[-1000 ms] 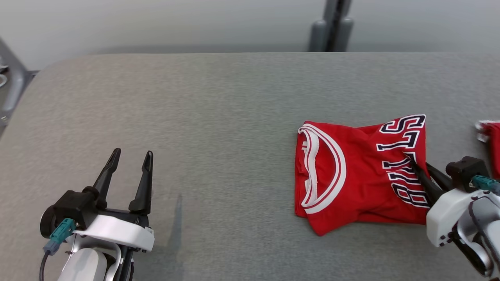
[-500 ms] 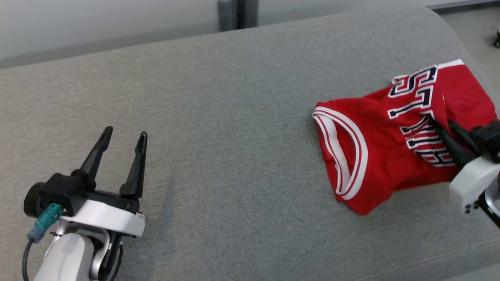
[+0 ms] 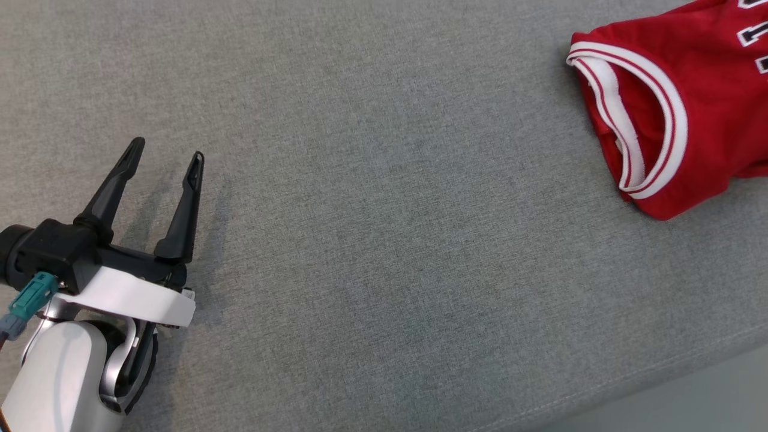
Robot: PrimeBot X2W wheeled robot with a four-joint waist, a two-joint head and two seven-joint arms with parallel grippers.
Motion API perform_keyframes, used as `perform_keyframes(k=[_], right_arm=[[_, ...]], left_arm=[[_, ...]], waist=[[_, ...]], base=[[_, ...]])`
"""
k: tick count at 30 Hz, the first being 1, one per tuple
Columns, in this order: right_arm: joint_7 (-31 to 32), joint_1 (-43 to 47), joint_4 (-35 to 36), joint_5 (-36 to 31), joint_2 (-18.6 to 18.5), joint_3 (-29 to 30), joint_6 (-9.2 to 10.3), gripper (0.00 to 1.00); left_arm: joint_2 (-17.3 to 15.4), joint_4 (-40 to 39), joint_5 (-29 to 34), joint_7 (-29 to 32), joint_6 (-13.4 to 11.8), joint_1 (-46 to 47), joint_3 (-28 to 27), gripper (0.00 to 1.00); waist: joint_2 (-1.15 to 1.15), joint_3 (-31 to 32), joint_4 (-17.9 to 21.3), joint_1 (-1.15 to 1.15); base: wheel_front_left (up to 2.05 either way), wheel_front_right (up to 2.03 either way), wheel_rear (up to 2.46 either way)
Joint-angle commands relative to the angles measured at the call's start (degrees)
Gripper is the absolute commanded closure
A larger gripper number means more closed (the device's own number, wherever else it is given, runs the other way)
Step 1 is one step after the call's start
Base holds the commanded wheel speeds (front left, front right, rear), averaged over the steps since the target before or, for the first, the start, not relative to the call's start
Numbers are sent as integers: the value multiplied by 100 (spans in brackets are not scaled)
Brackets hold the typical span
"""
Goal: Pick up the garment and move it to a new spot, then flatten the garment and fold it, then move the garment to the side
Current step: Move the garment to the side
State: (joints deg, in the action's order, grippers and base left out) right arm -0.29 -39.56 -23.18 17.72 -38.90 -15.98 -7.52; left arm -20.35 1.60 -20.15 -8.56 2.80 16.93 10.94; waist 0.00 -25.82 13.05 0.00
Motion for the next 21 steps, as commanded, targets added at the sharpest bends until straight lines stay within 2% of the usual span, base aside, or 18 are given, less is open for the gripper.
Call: perform_keyframes(k=[1,4,7,8,9,15,17,21], right_arm=[[-129,-161,-178,-40,-104,79,6,100],[-210,-346,-572,-256,-159,161,6,100],[-259,-569,-1020,-549,-56,329,7,100],[-280,-639,-1184,-668,-3,441,7,68],[-287,-668,-1359,-755,70,532,7,0],[-674,-779,-2021,-1035,525,1024,6,0],[-992,-628,-2189,-979,783,1306,6,0],[-1299,-401,-2061,-845,1089,1509,6,0]], left_arm=[[-79,-81,42,42,16,133,-23,0],[-167,-176,50,100,22,207,-26,0],[-204,-233,68,134,42,287,-9,0],[-213,-245,73,149,46,307,0,0],[-223,-246,70,165,53,334,12,0],[-195,-169,53,129,67,401,87,0],[-143,-74,21,46,36,343,110,0],[-88,36,-21,-40,-1,243,114,0]], waist=[[0,-275,39,0],[0,-437,53,0],[0,-549,53,0],[0,-571,50,0],[0,-587,43,0],[0,-549,-46,0],[0,-427,-115,0],[0,-252,-180,0]], base=[[0,0,0],[0,0,0],[0,0,0],[0,0,0],[0,0,0],[0,0,0],[0,0,0],[0,0,0]])
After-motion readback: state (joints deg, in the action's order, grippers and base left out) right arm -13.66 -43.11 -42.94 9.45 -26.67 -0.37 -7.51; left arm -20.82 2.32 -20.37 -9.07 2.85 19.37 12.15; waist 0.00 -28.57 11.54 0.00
